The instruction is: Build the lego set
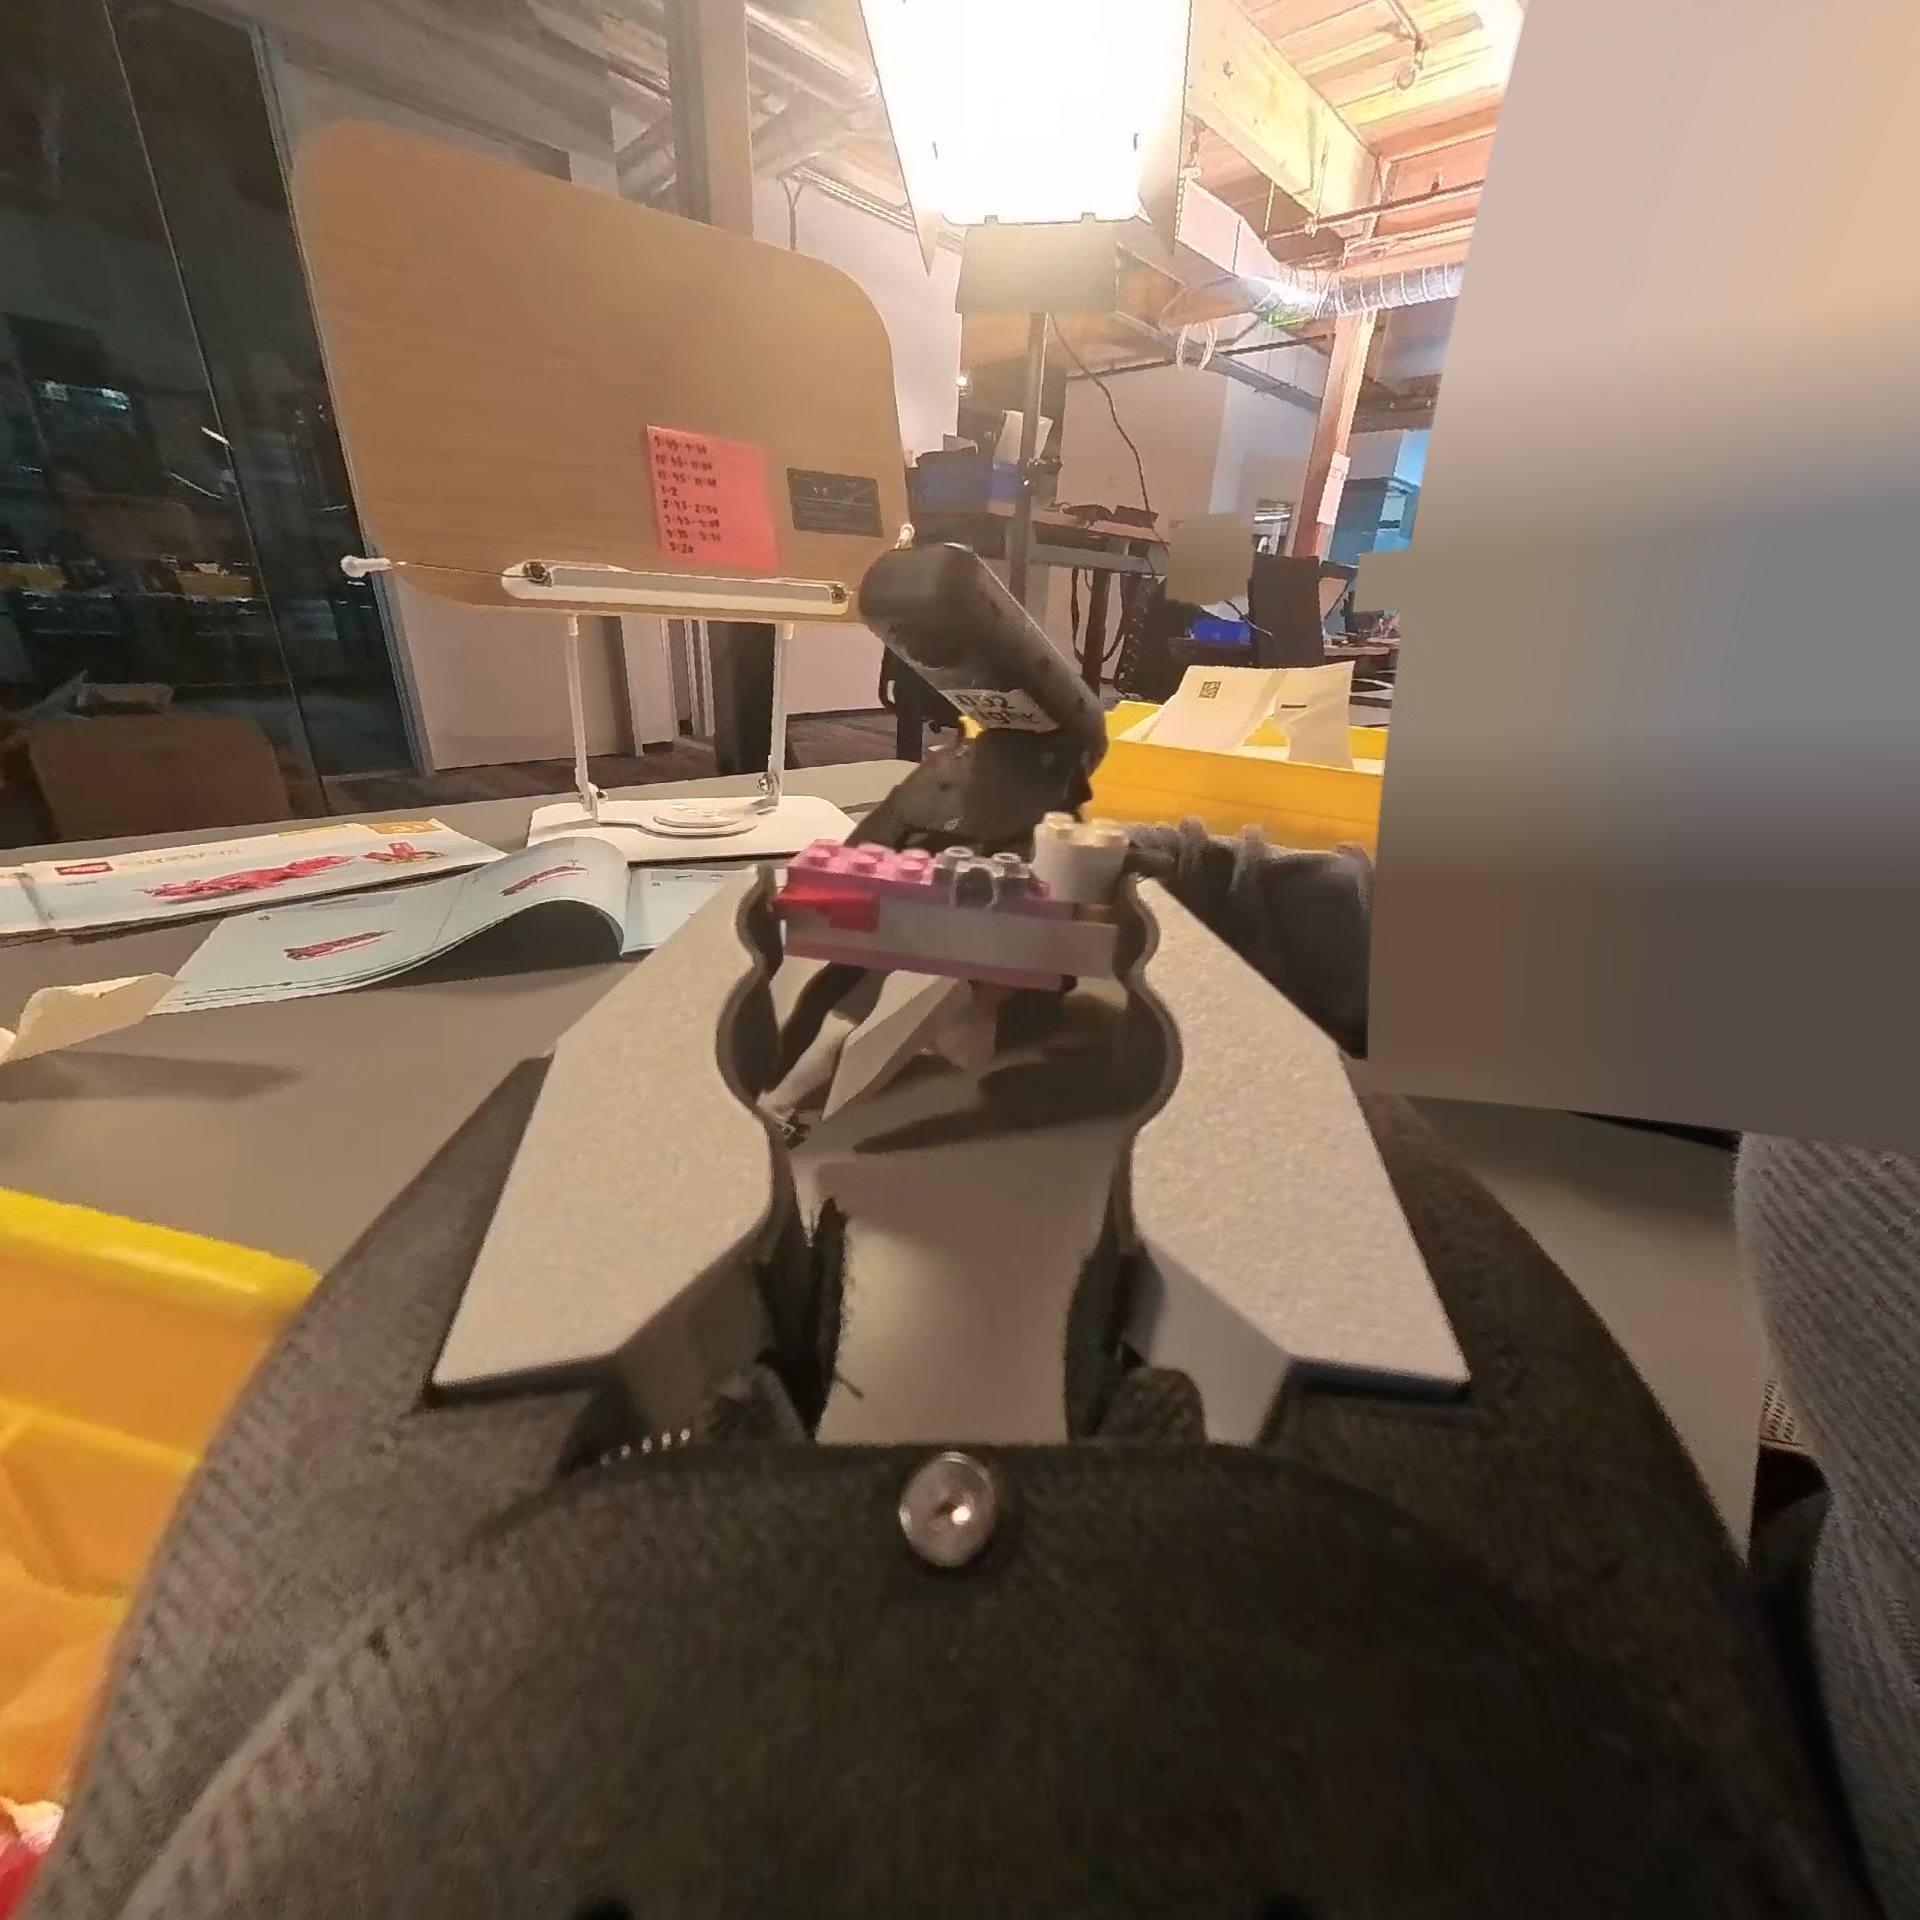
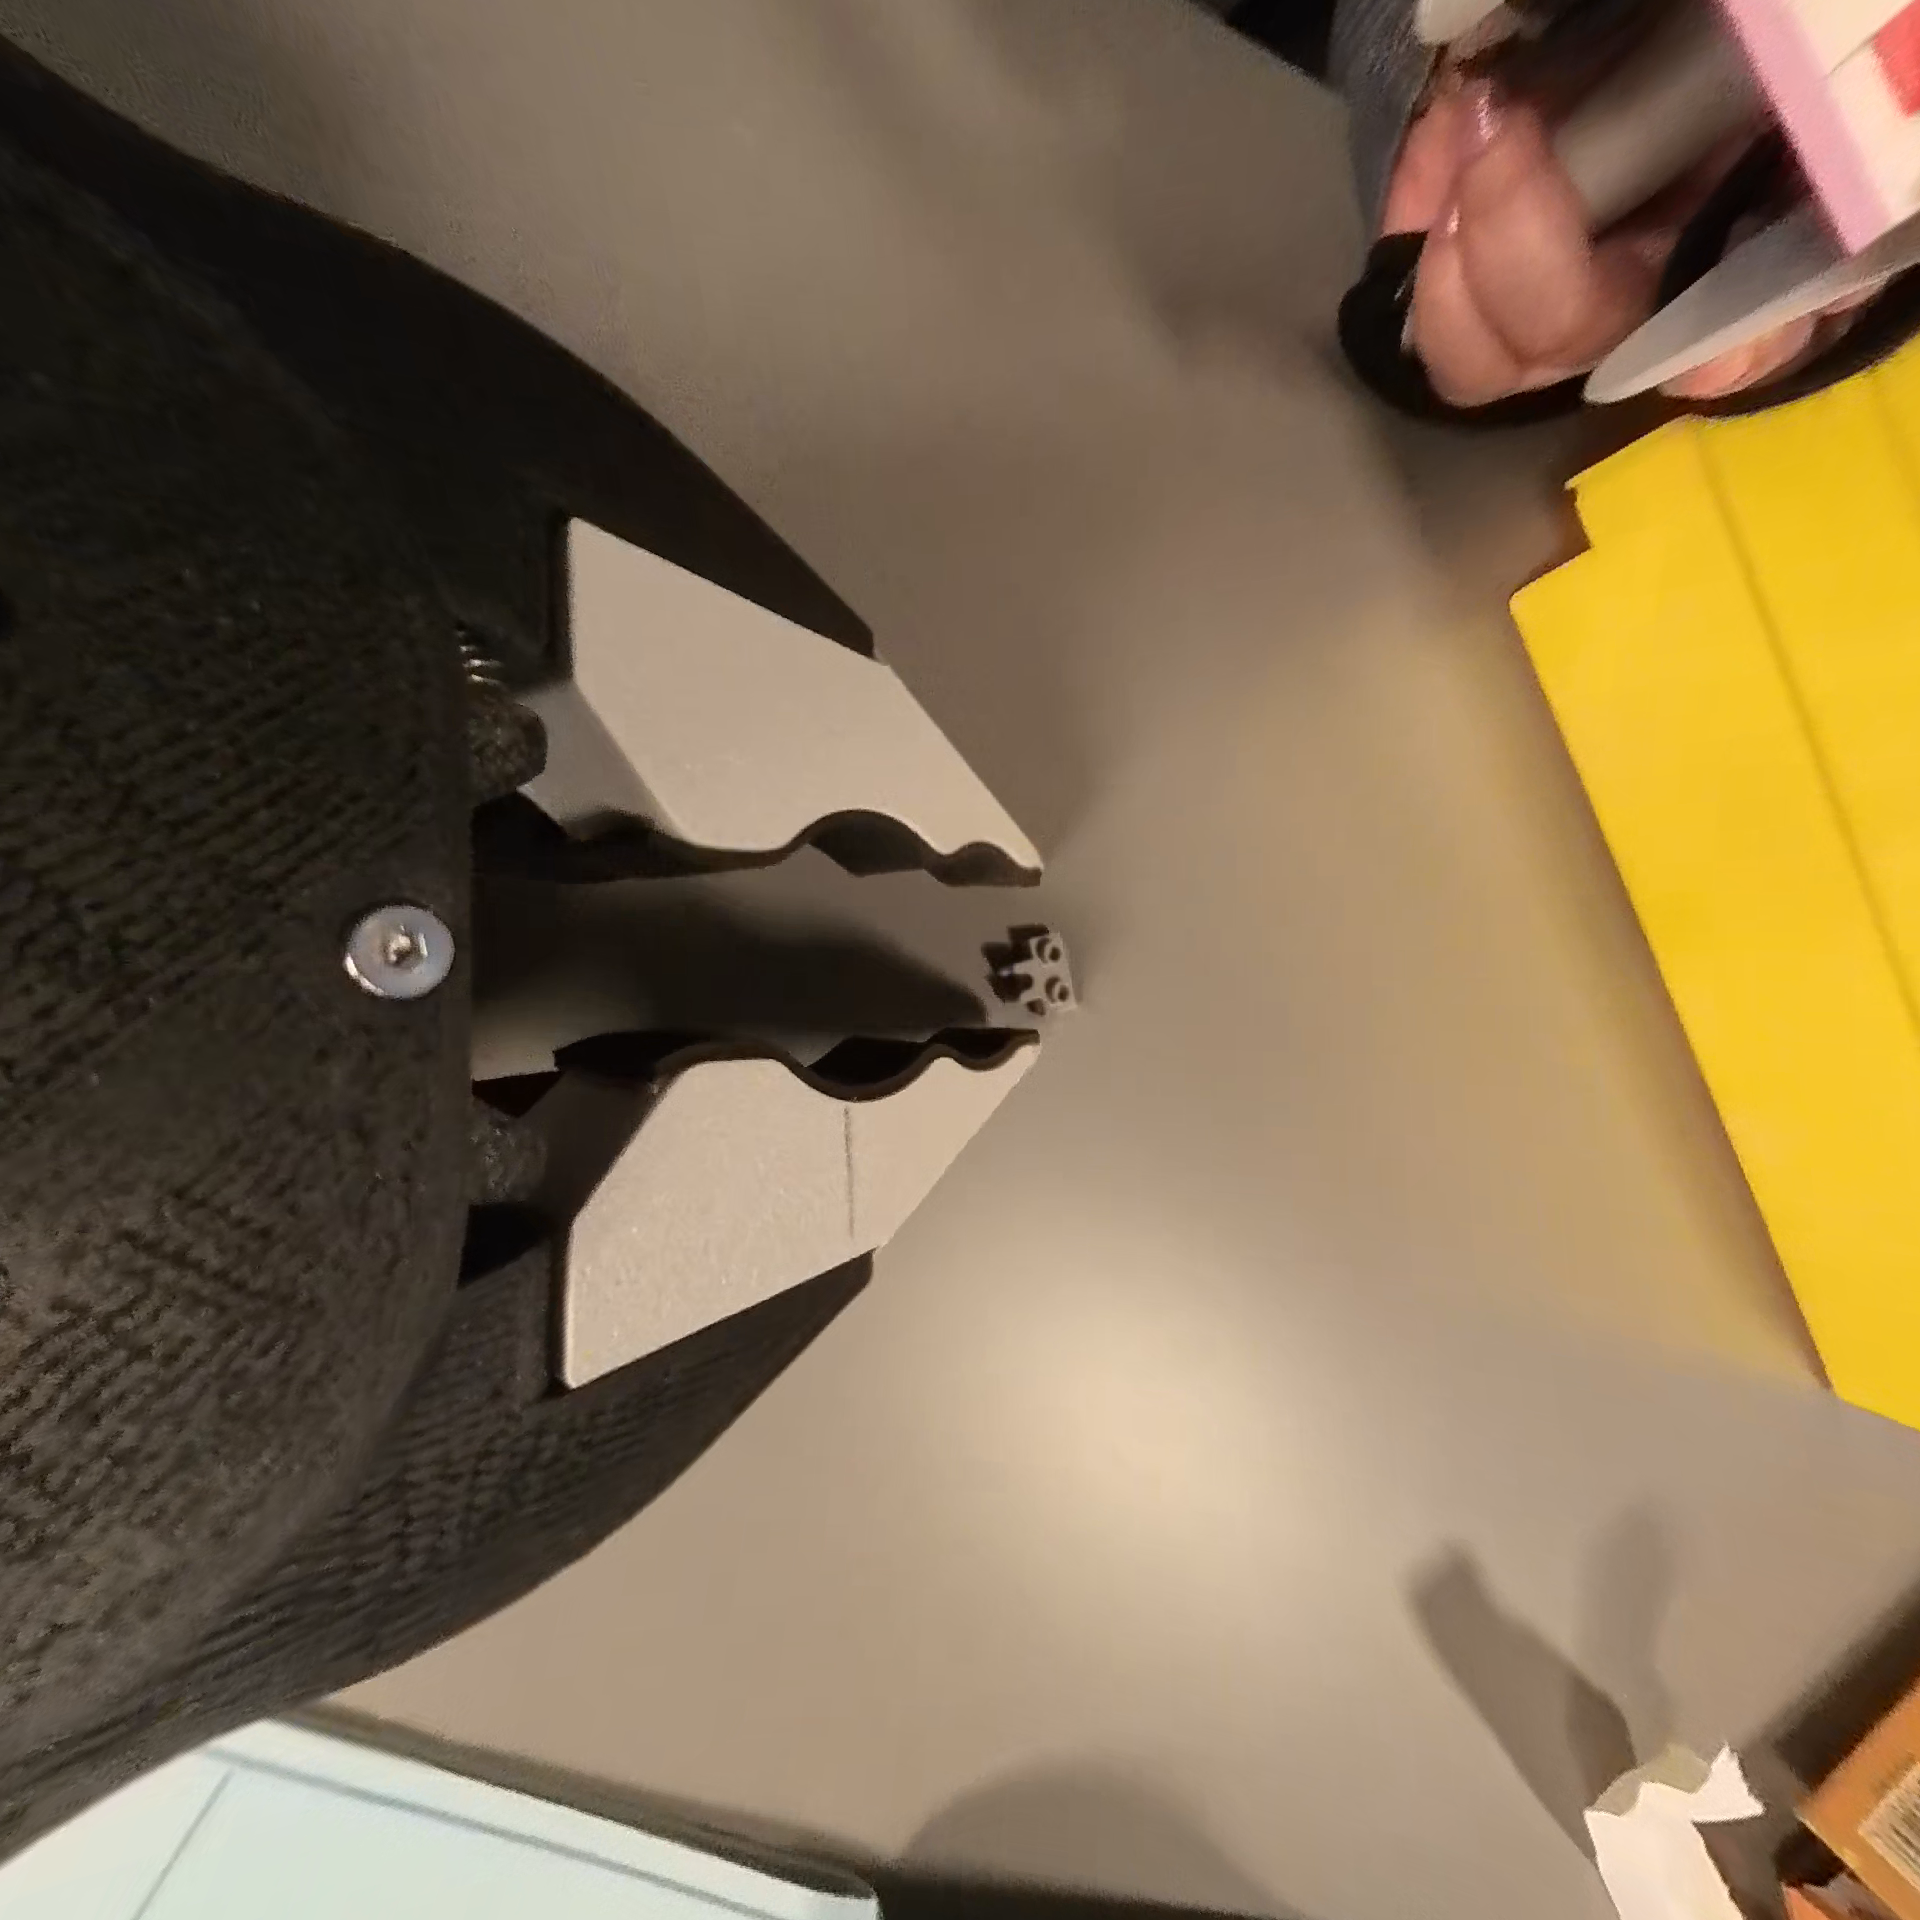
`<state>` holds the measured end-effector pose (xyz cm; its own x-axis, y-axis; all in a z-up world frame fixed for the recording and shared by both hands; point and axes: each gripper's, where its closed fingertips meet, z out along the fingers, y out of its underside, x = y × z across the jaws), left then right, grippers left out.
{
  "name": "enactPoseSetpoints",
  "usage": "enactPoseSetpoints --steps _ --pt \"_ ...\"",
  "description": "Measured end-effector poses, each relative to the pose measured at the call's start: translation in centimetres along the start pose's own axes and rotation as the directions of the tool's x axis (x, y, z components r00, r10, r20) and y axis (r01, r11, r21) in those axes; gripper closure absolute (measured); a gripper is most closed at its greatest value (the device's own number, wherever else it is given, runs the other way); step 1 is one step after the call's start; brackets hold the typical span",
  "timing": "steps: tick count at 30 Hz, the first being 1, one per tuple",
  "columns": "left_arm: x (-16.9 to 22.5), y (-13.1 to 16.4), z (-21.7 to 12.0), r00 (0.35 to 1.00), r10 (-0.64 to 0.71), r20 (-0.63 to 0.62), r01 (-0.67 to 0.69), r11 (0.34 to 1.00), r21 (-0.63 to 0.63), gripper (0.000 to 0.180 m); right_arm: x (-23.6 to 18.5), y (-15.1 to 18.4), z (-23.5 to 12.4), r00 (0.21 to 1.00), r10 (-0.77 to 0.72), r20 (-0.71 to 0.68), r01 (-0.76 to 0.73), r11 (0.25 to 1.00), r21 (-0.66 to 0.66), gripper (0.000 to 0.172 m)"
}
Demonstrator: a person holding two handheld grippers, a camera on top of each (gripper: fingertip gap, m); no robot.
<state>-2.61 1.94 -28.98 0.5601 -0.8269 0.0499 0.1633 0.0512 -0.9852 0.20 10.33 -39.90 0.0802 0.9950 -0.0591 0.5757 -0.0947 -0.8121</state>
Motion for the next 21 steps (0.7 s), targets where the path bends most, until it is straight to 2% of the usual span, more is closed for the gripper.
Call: enactPoseSetpoints --steps 10,14,17,21 --pt "0.1 -0.1 -0.1 1.000 -0.011 -0.014 0.011 1.000 0.011 0.117 0.2 0.2 0.9 0.996 -0.078 0.047 0.081 0.995 -0.053 0.147" --pt "0.2 -0.2 -0.1 1.000 -0.015 -0.018 0.015 1.000 0.016 0.117 0.6 0.1 1.1 0.995 -0.094 0.031 0.096 0.994 -0.056 0.157" --pt "0.2 -0.3 -0.1 1.000 -0.016 -0.021 0.016 1.000 0.020 0.117 0.5 0.1 1.2 0.994 -0.109 0.024 0.110 0.992 -0.058 0.157" --pt "0.4 -0.4 -0.1 1.000 -0.011 -0.028 0.012 1.000 0.026 0.117 -0.2 -1.3 0.6 0.990 -0.135 0.034 0.136 0.991 0.001 0.158"
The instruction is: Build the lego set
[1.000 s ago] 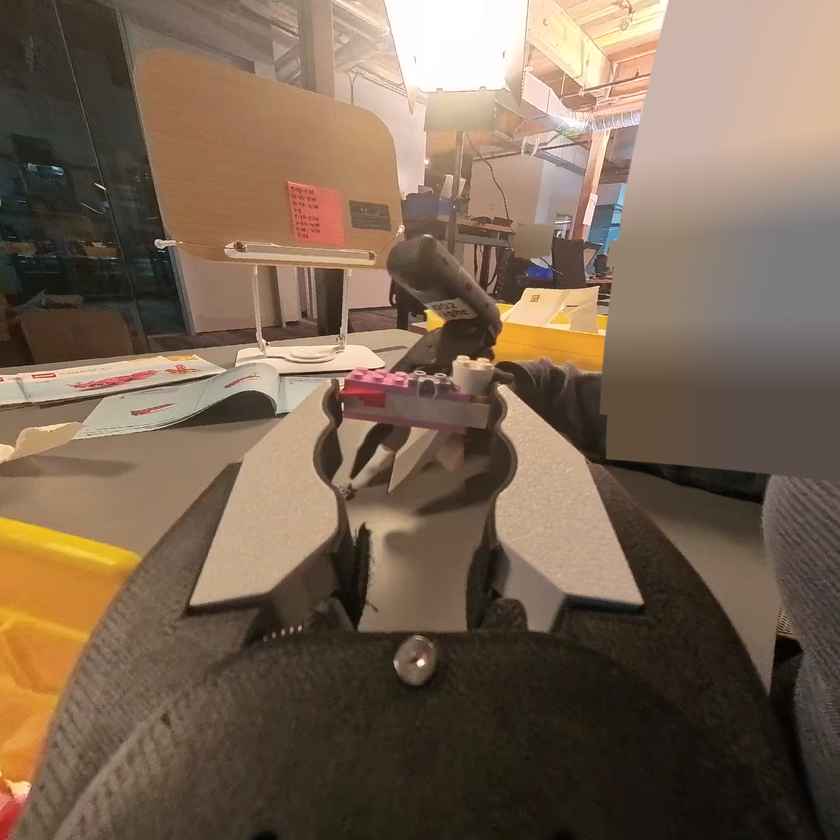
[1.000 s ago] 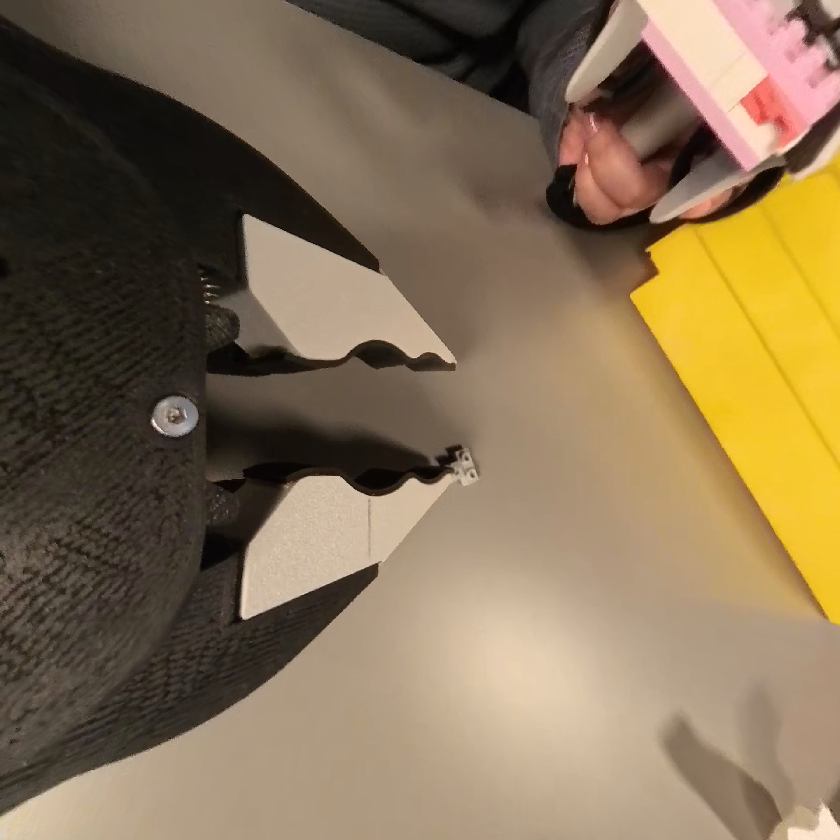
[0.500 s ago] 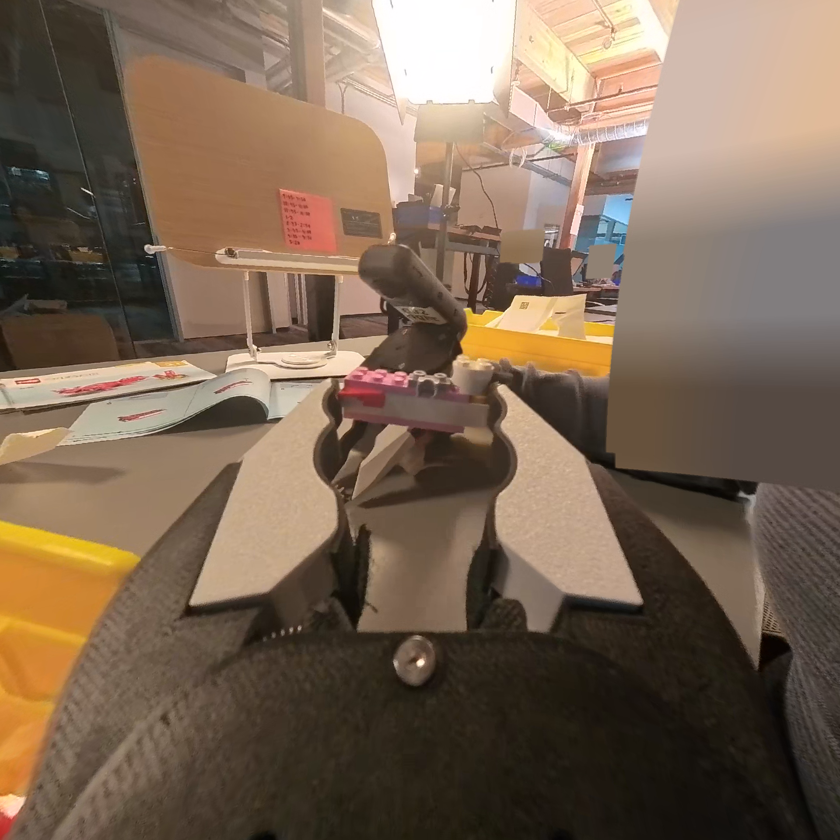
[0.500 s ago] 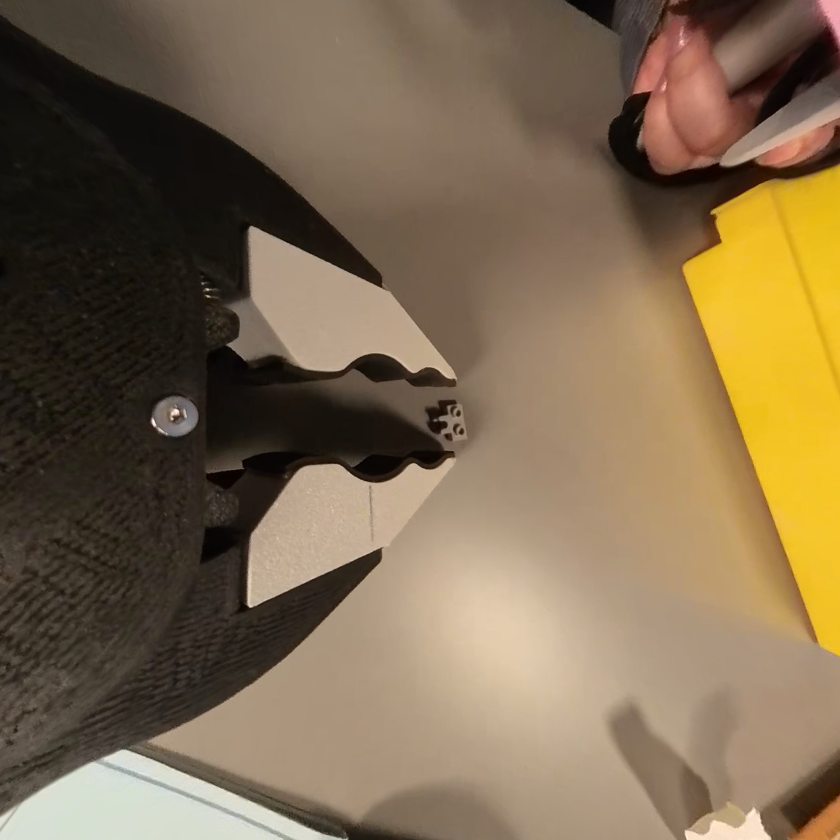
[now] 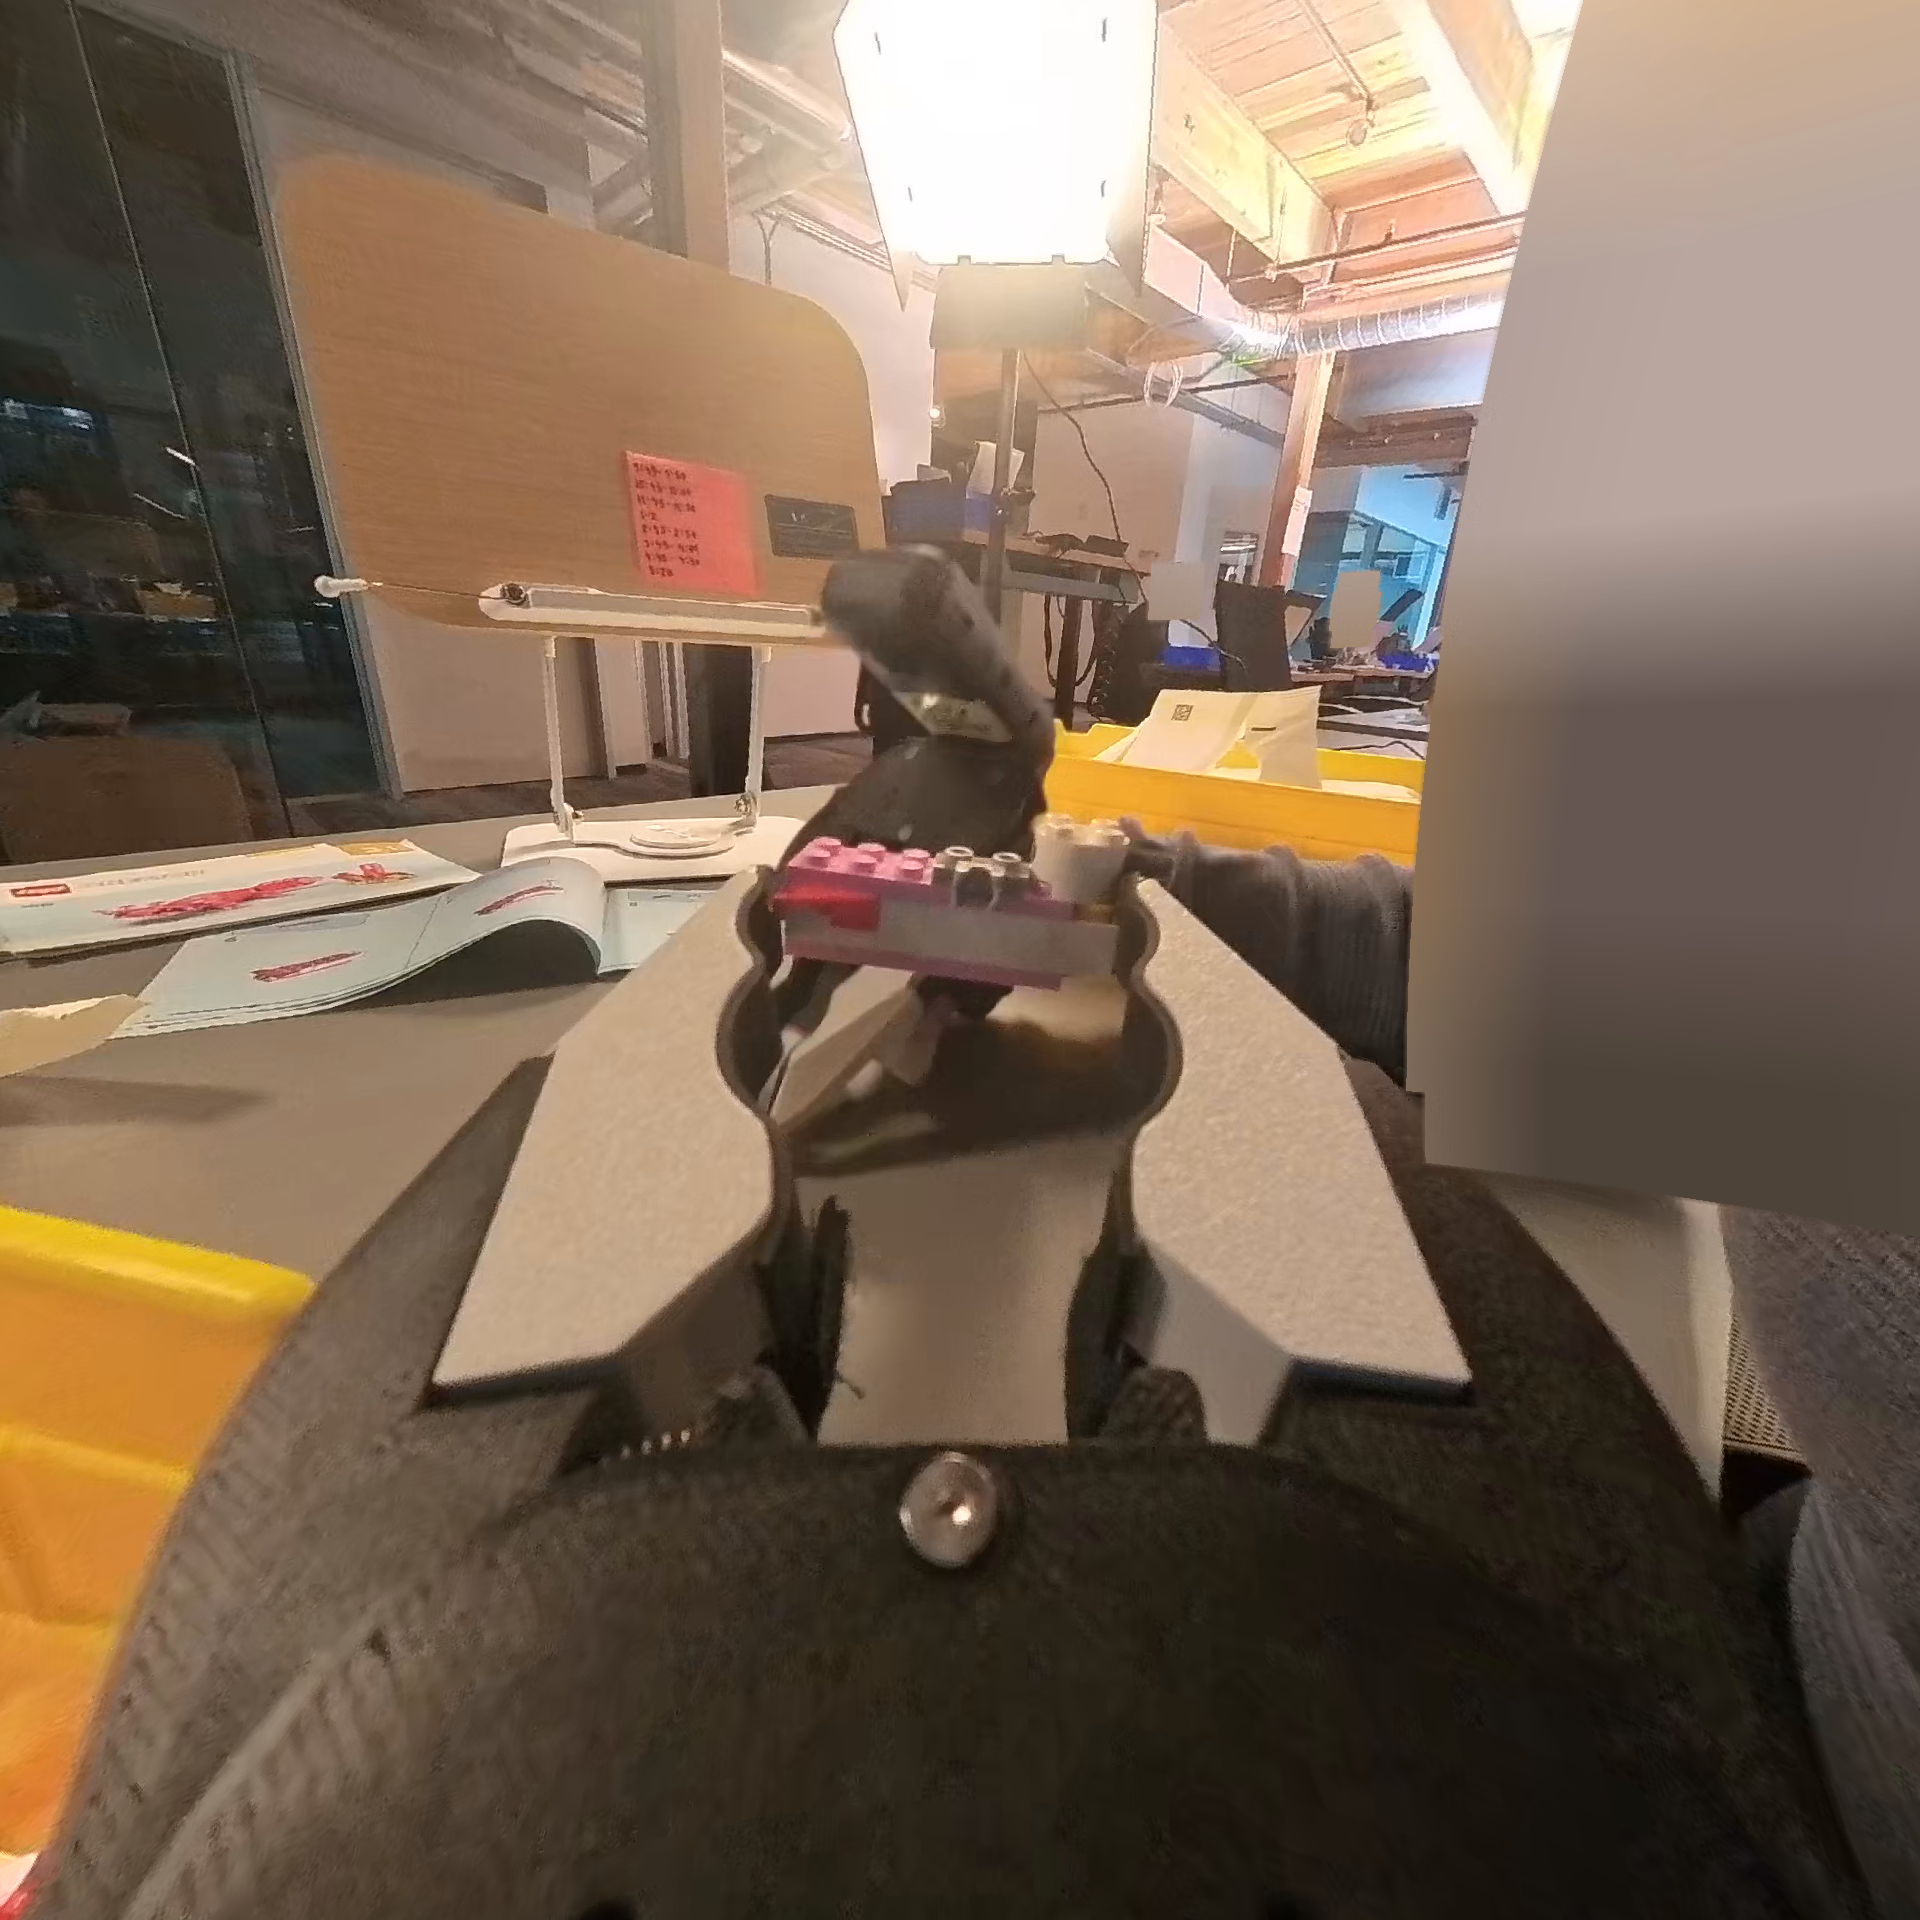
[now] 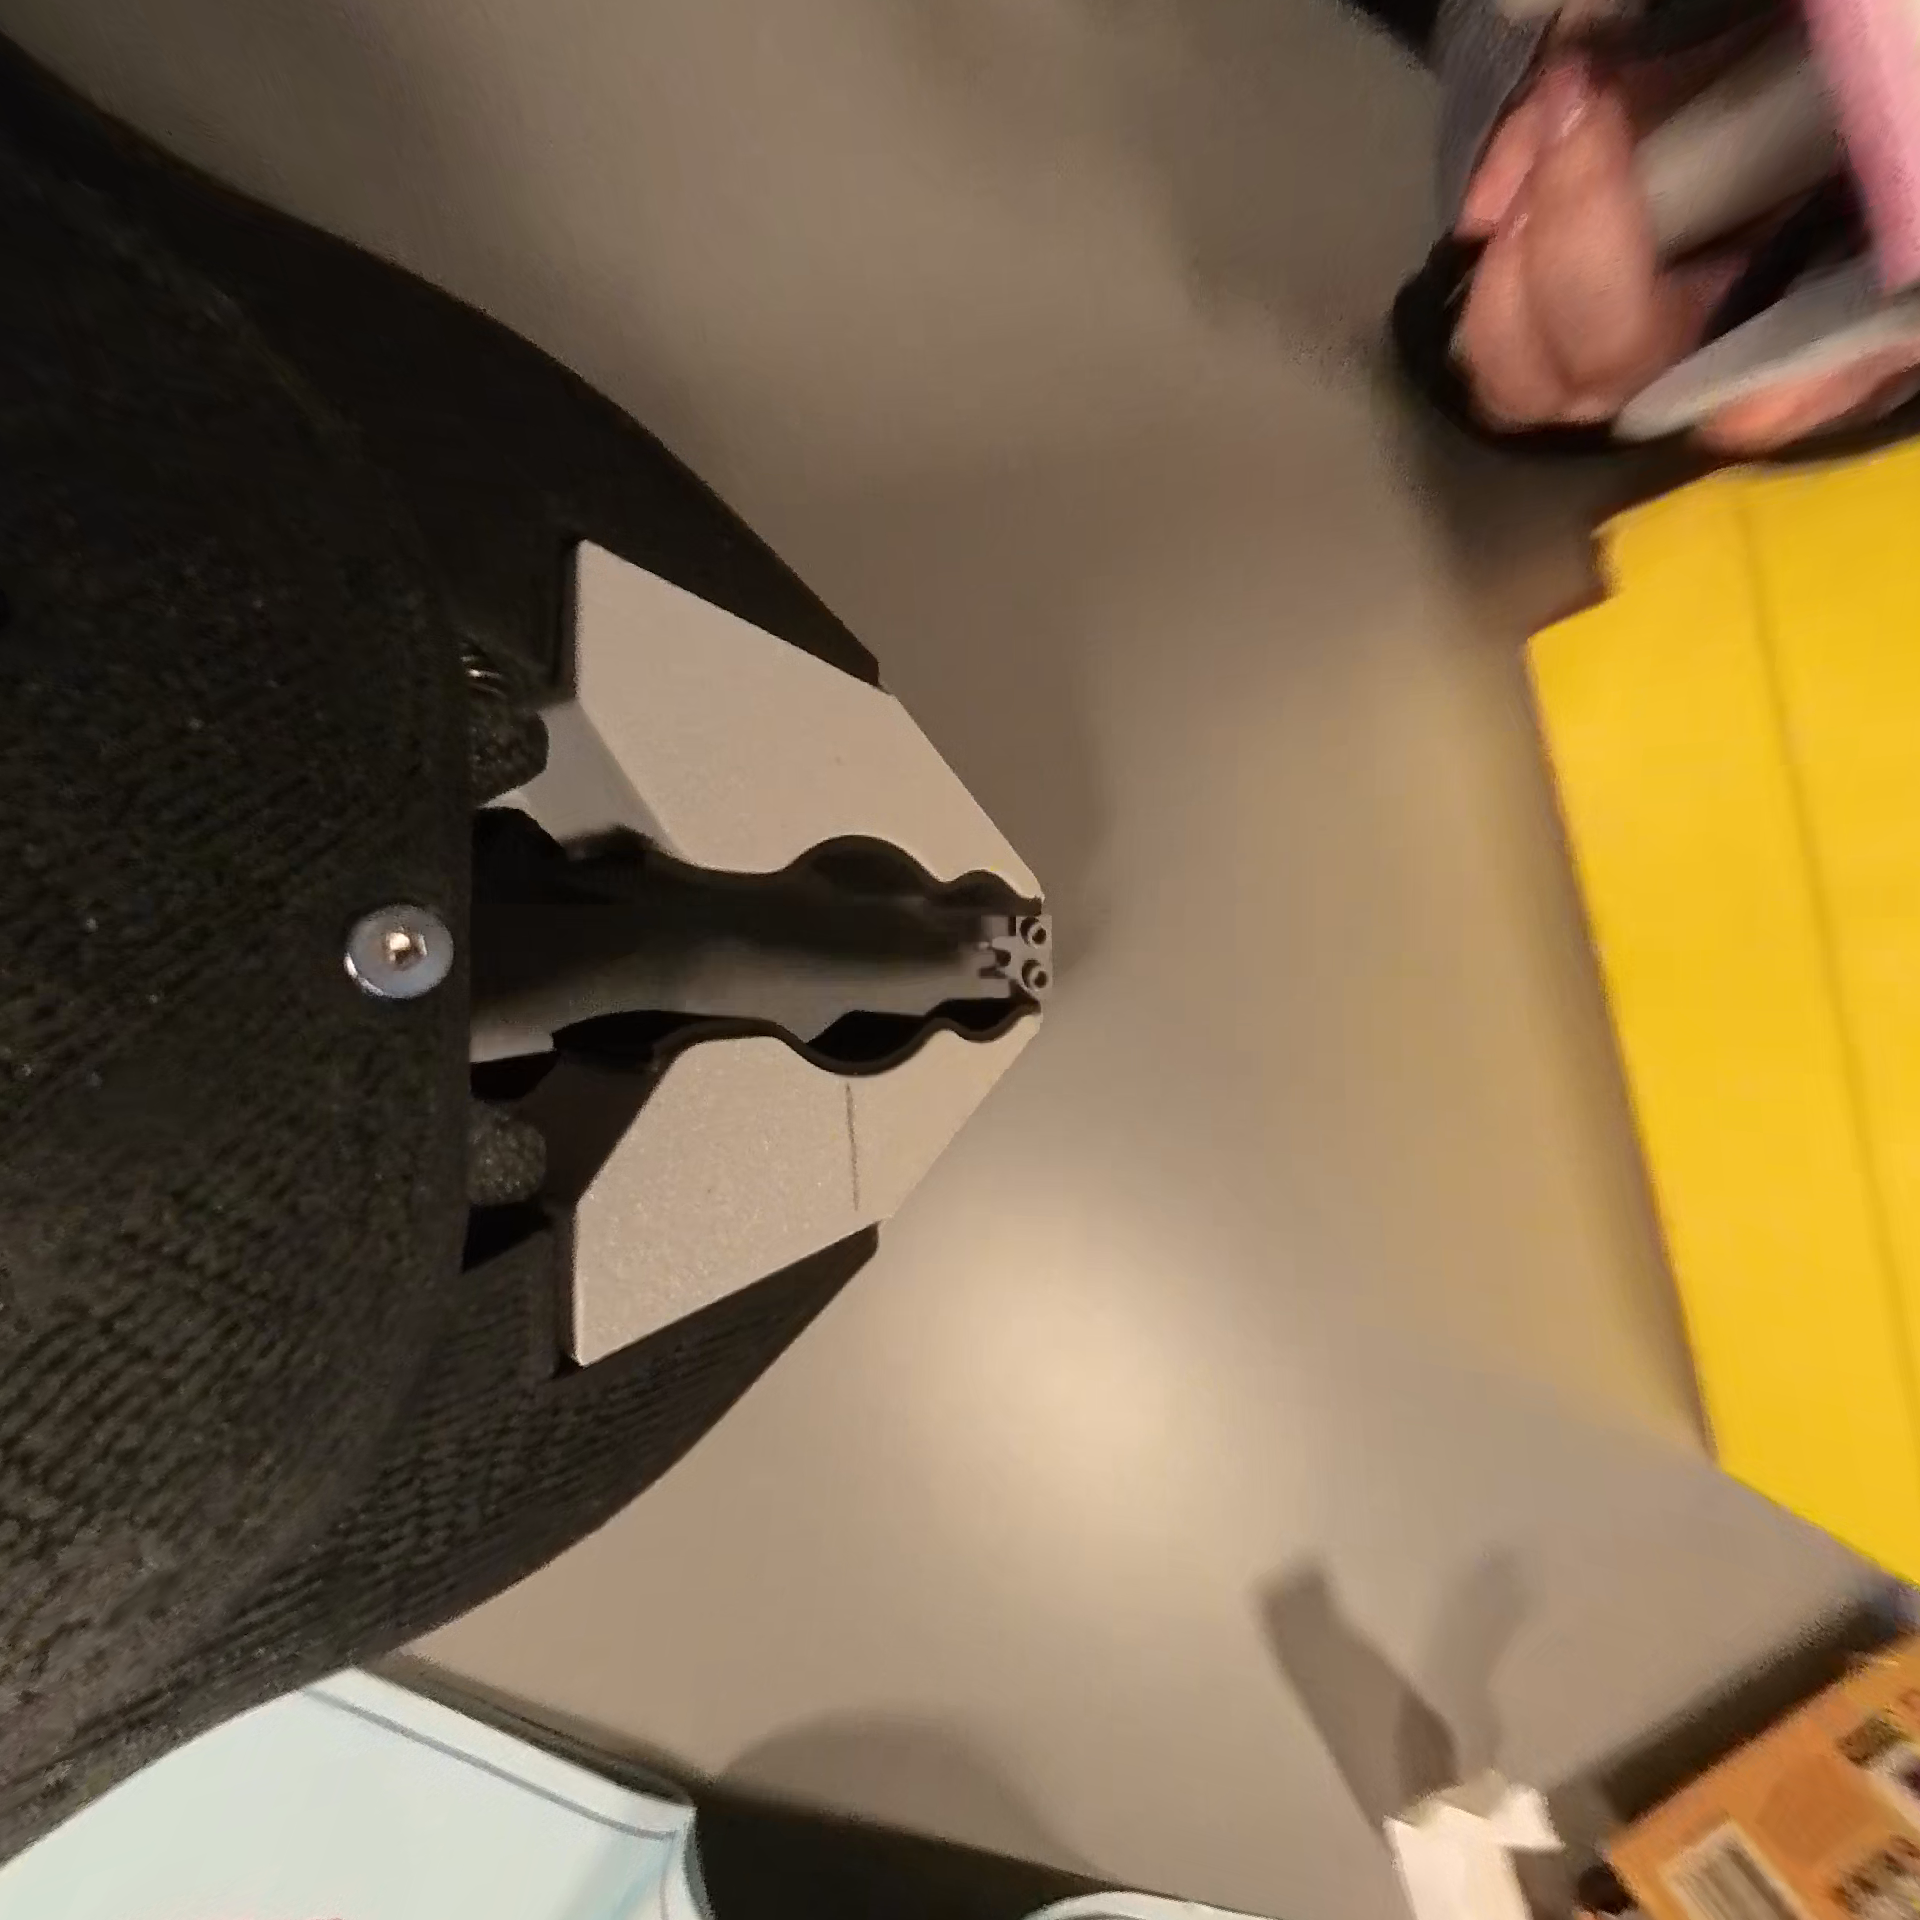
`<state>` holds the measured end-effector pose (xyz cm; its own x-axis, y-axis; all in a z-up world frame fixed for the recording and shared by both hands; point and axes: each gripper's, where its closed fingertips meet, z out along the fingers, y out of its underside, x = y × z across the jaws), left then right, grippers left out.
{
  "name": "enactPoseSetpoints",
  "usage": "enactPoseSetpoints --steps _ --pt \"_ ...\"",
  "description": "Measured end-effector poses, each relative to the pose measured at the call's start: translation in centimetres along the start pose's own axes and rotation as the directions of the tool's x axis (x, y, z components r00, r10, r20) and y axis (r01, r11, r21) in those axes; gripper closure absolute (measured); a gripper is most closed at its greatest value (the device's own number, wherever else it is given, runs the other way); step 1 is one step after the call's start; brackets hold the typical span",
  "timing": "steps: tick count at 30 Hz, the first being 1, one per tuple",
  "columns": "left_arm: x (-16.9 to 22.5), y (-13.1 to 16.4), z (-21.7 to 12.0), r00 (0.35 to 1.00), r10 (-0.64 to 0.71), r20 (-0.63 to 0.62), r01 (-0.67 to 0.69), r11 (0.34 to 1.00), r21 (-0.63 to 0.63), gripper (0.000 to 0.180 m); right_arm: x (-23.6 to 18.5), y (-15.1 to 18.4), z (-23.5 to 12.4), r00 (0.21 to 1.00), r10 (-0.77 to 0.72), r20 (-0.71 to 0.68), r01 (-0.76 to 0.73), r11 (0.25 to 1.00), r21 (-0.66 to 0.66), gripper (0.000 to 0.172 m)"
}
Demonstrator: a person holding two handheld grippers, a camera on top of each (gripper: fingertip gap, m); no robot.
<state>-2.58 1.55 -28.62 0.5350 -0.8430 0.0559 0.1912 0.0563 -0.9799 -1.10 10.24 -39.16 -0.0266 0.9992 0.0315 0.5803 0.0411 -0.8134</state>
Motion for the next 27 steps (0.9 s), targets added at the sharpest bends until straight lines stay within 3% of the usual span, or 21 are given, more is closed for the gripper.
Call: enactPoseSetpoints --steps 5,8,19,27 --pt "0.3 -0.2 0.0 1.000 0.022 -0.012 -0.022 1.000 0.015 0.116 -4.7 -8.6 -4.2 0.985 -0.081 0.149 0.039 0.964 0.264 0.158" --pt "0.5 -0.4 0.0 0.998 0.053 -0.017 -0.053 0.998 0.022 0.116 -7.6 -11.2 -5.6 0.959 -0.189 0.212 0.129 0.955 0.266 0.158" --pt "1.7 -0.7 -0.1 0.982 0.190 -0.019 -0.189 0.981 0.050 0.116 -10.9 -11.7 -4.9 0.903 -0.313 0.294 0.310 0.949 0.059 0.158" --pt "1.9 -1.0 -0.2 0.978 0.207 -0.017 -0.205 0.977 0.065 0.116 -11.2 -11.8 -5.1 0.892 -0.330 0.307 0.344 0.939 0.011 0.158"
